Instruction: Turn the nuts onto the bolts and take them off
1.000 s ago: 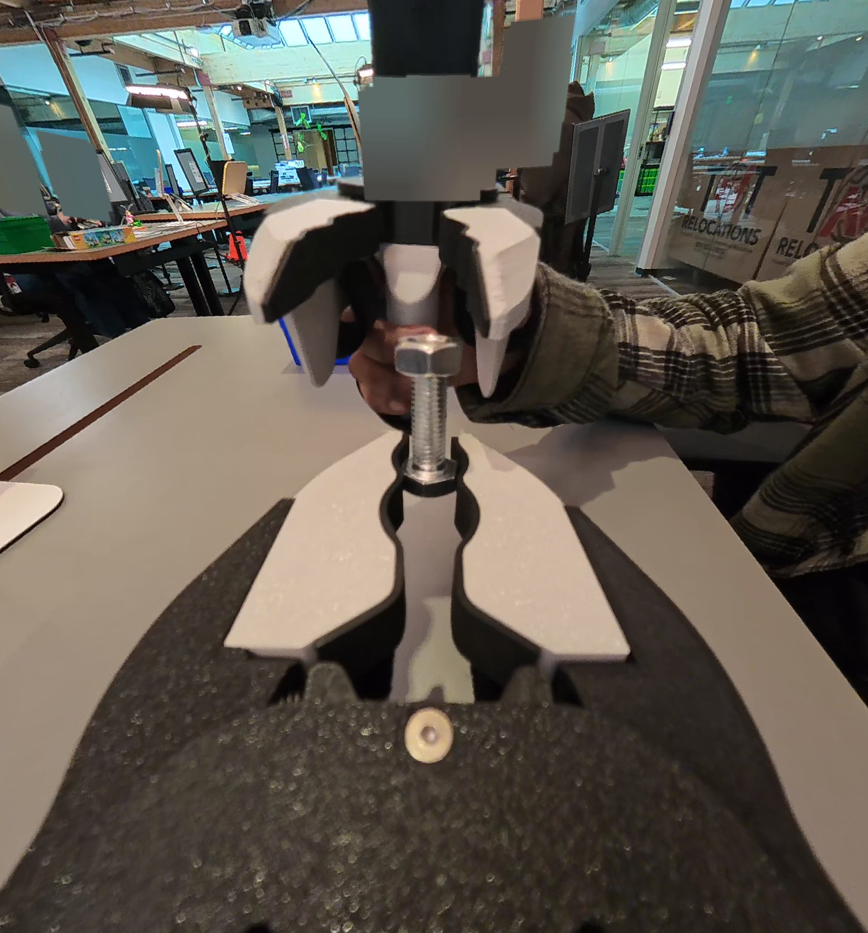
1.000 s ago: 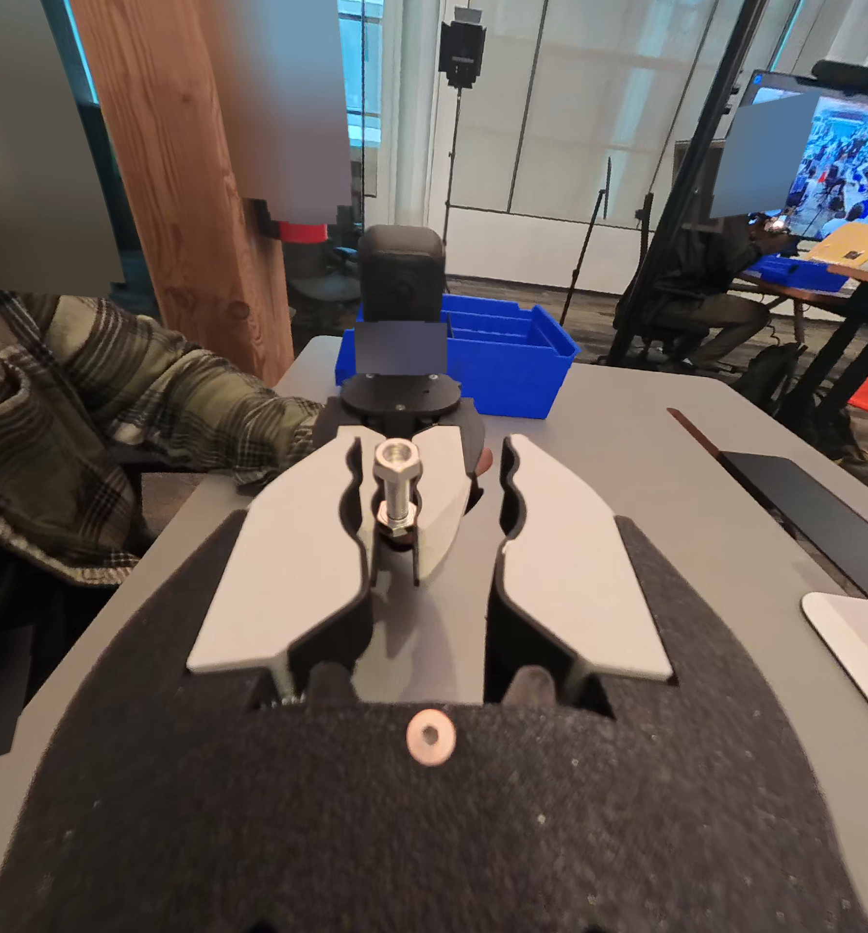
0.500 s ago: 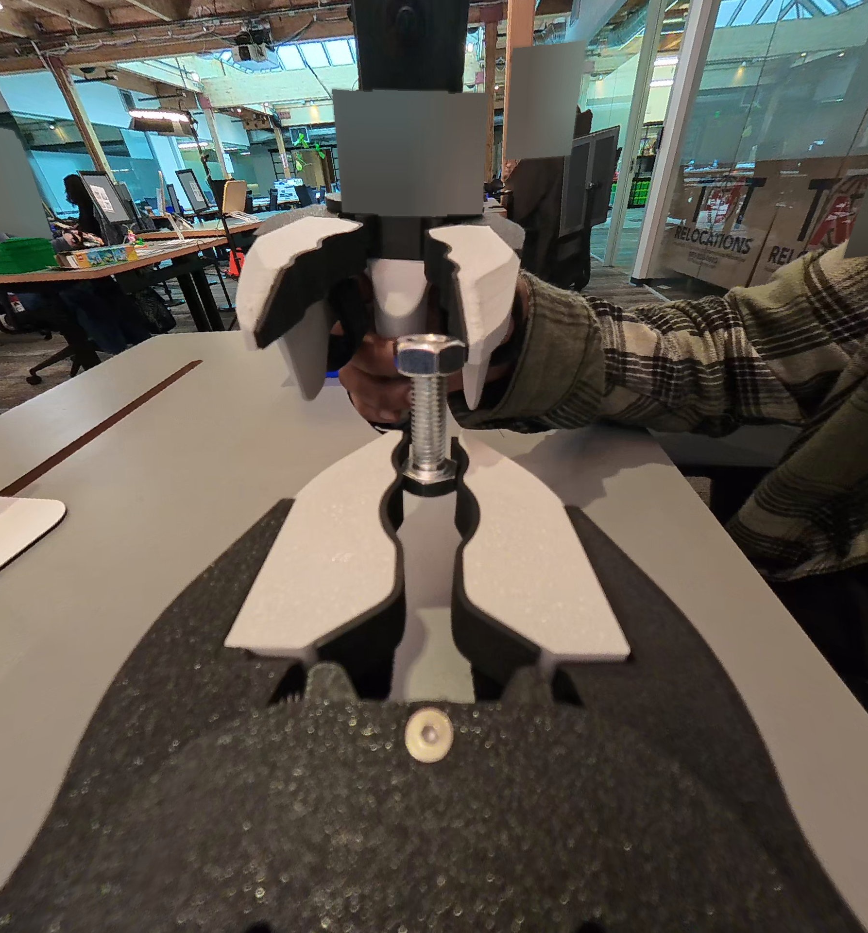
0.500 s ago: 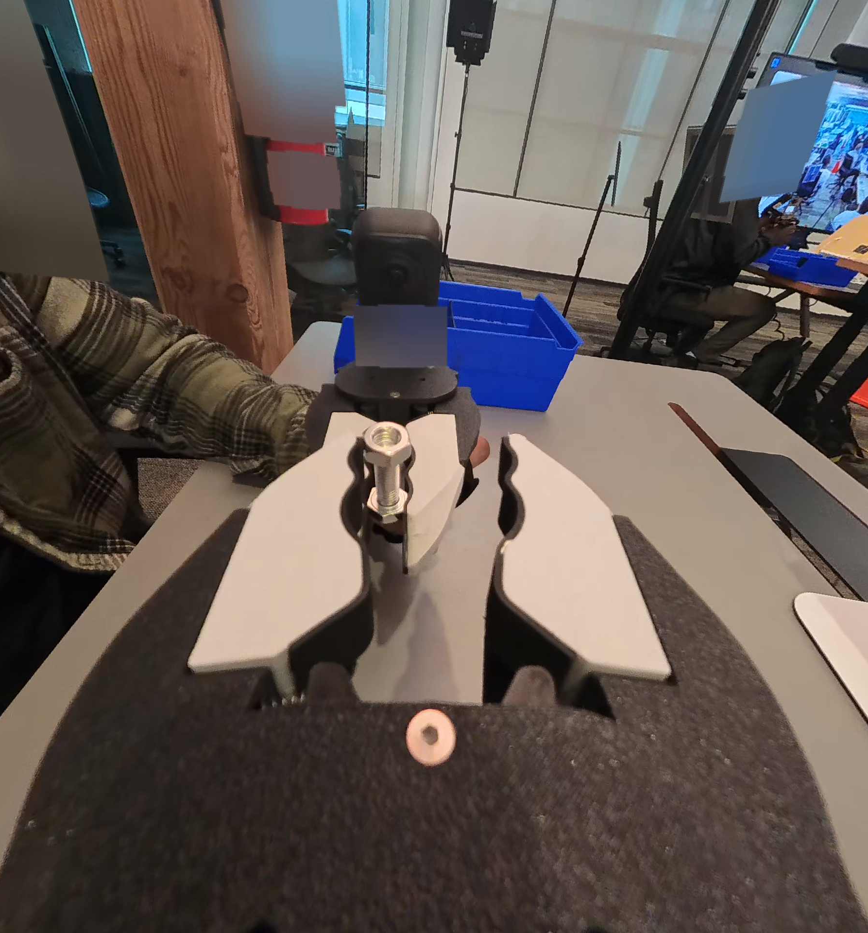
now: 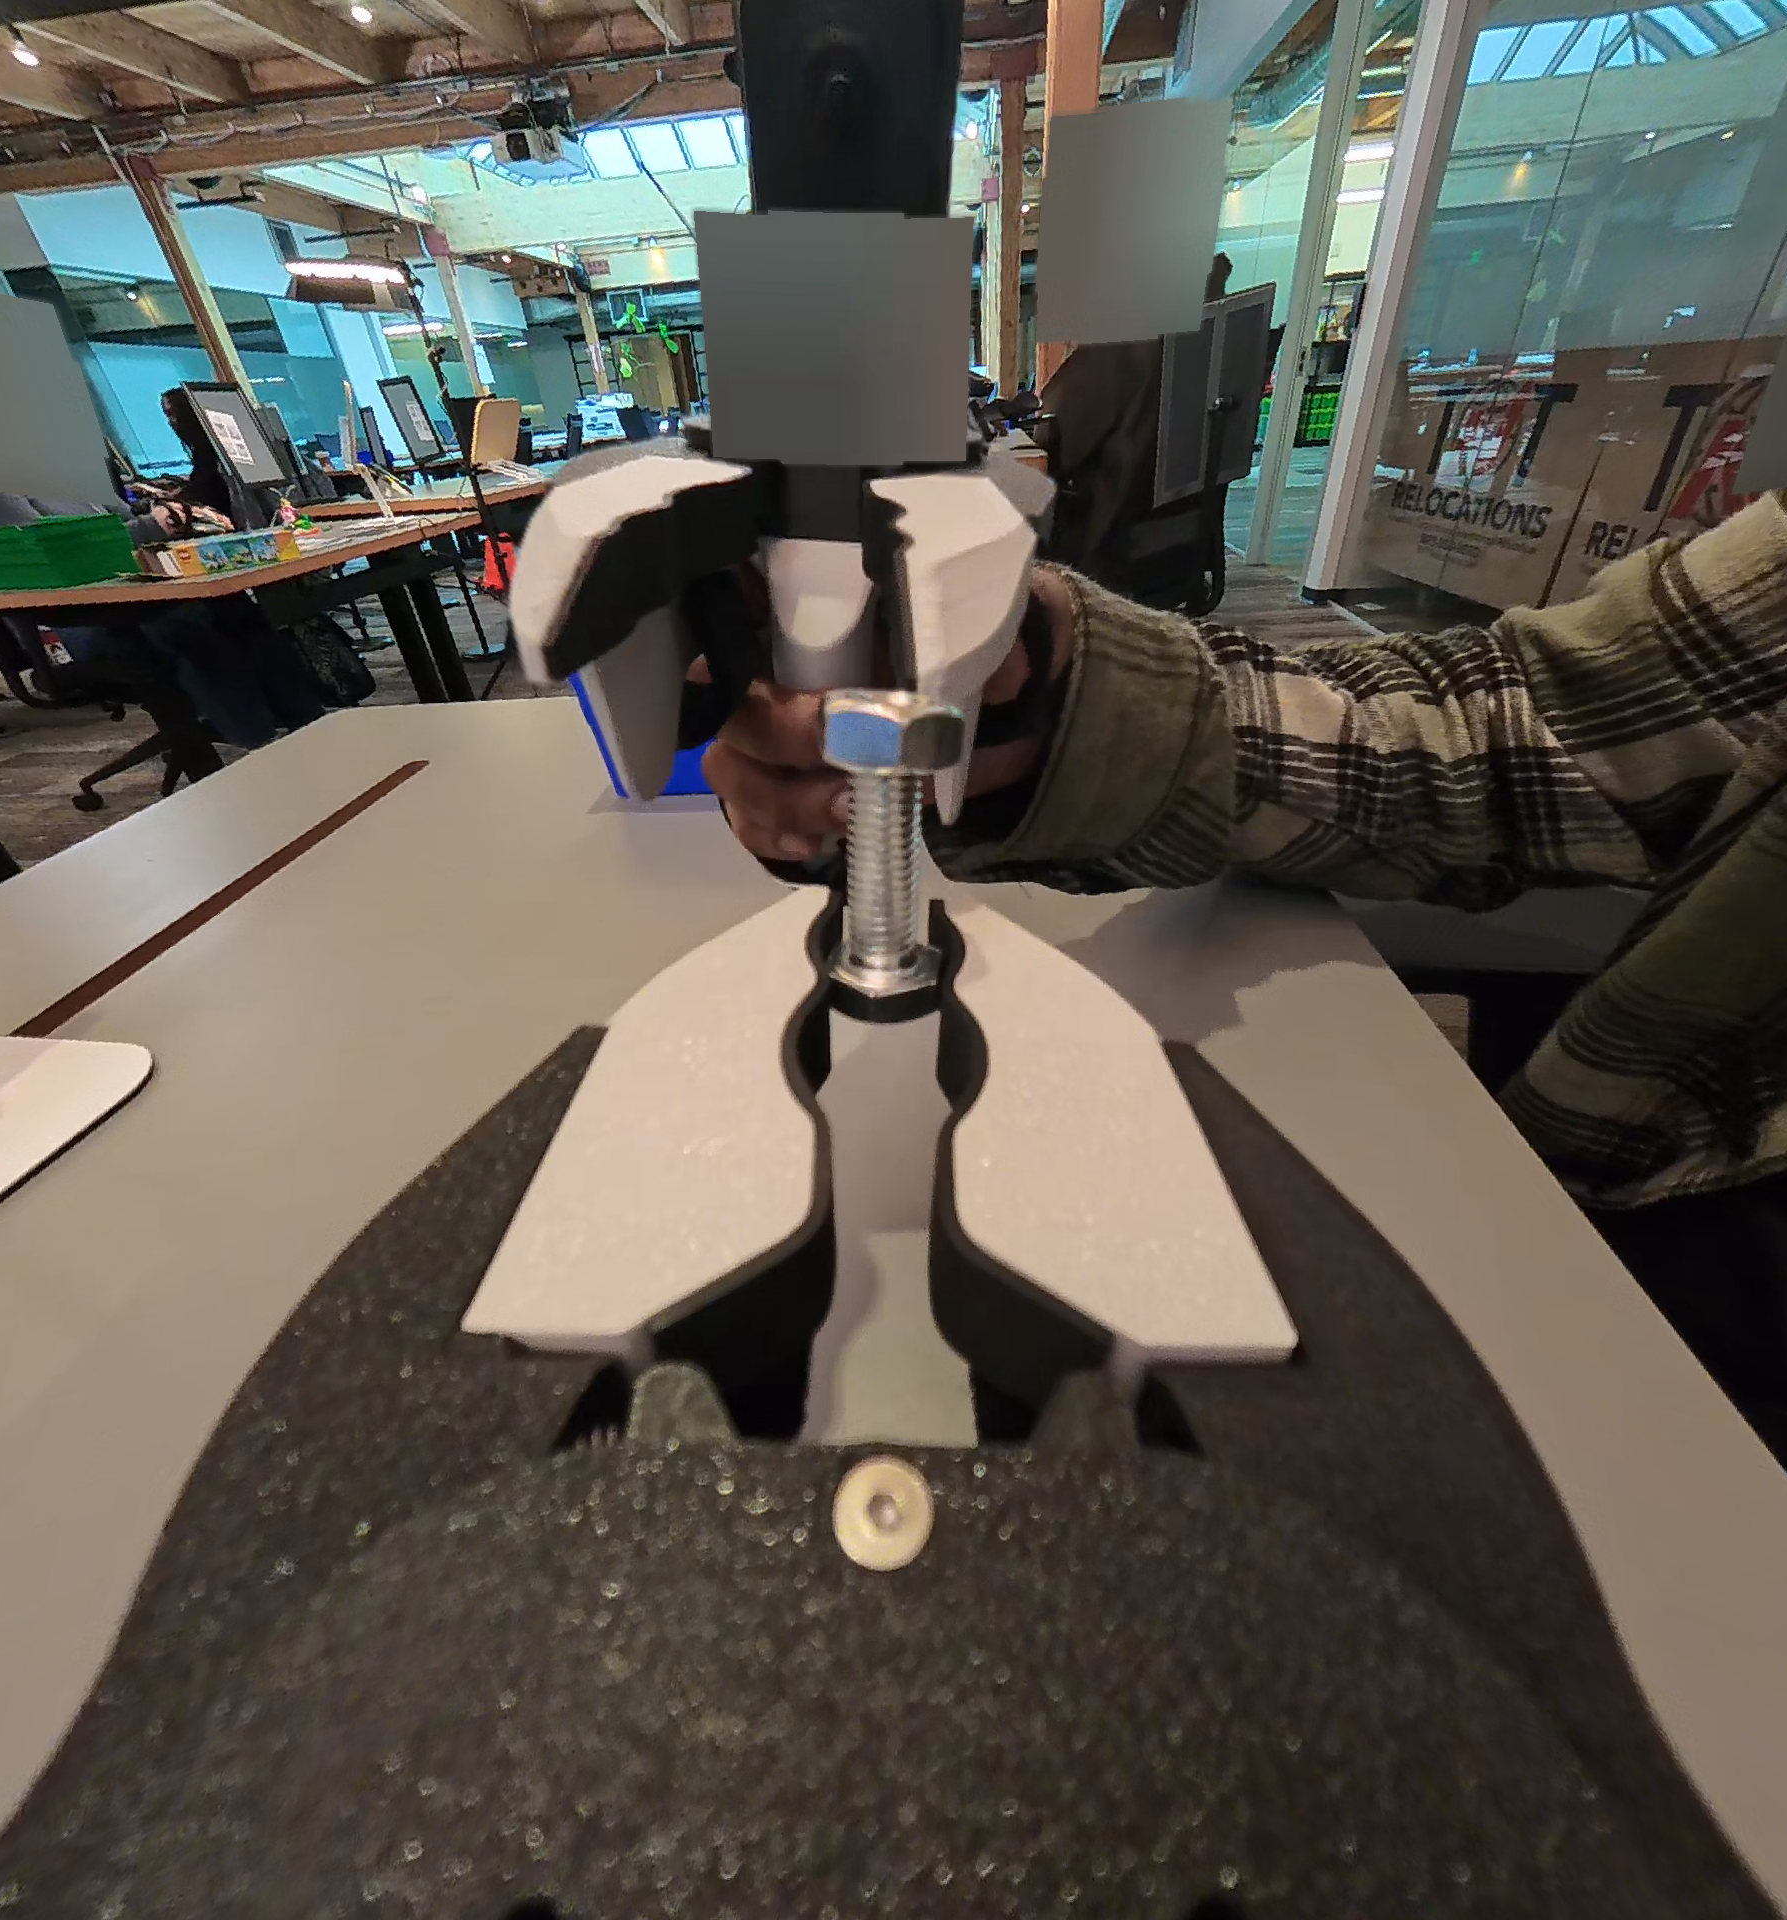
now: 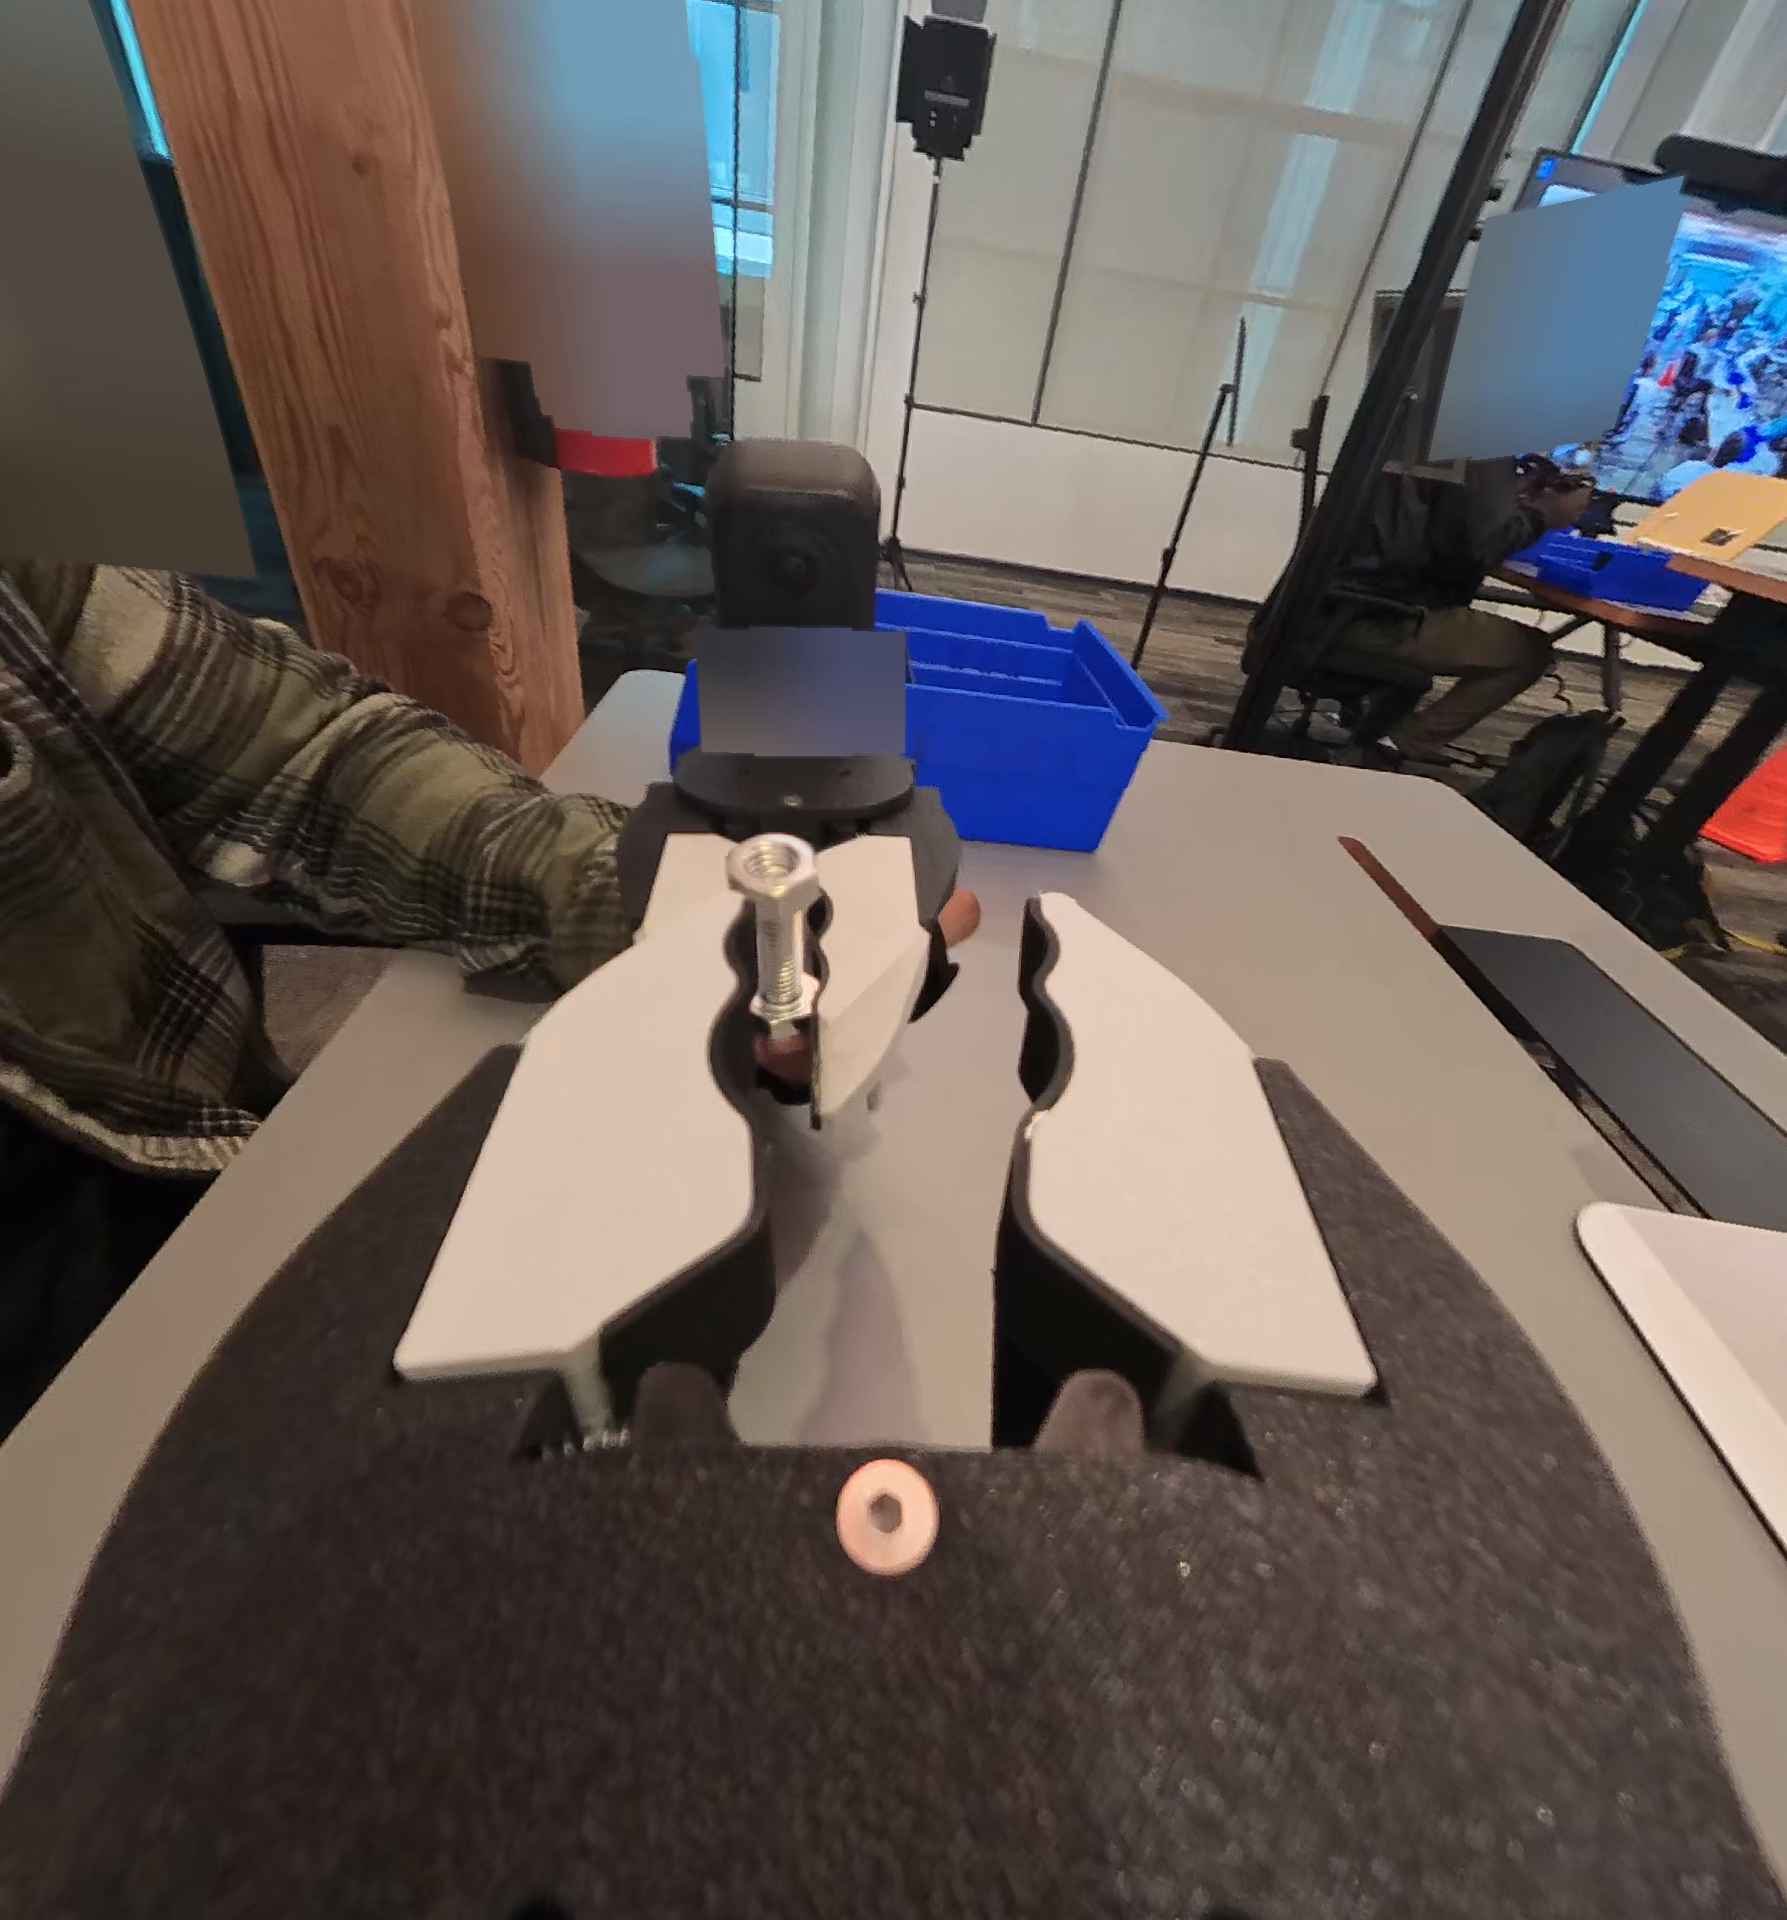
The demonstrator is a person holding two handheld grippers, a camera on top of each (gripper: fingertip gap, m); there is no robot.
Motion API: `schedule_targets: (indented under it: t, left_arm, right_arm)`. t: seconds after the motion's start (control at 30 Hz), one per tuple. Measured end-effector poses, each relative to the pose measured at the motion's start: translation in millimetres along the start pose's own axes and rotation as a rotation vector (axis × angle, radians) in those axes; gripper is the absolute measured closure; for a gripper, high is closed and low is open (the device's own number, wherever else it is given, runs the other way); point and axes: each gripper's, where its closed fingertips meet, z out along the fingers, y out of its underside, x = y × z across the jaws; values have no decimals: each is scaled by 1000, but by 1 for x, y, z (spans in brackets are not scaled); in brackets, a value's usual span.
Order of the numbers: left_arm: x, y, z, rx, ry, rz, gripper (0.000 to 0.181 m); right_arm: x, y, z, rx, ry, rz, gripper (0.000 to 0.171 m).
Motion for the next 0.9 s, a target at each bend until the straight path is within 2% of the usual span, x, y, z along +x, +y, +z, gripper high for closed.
schedule_targets:
  t: [0.17, 0.27, 0.33, 0.63, 0.77, 0.9]
  left_arm:
    - [1, 2, 2, -5, 8, -7, 166]
    - [1, 2, 2, -7, 8, -7, 166]
    - [1, 2, 1, -1, 11, -12, 166]
    - [1, 3, 2, -2, 13, -23, 166]
    - [0, 4, 3, -6, 7, -37, 166]
    - [-3, 6, 3, -14, -11, -47, 166]
  right_arm:
    - [-11, -9, 9, 25, -45, -22, 122]
    - [-3, -4, 8, -2, -9, -30, 122]
    - [-1, -6, 4, 9, -13, -13, 129]
    - [-8, -6, 12, -17, -21, -26, 116]
    - [-11, -5, 17, -24, 9, -12, 120]
    - [-12, -3, 18, -34, 105, 29, 136]
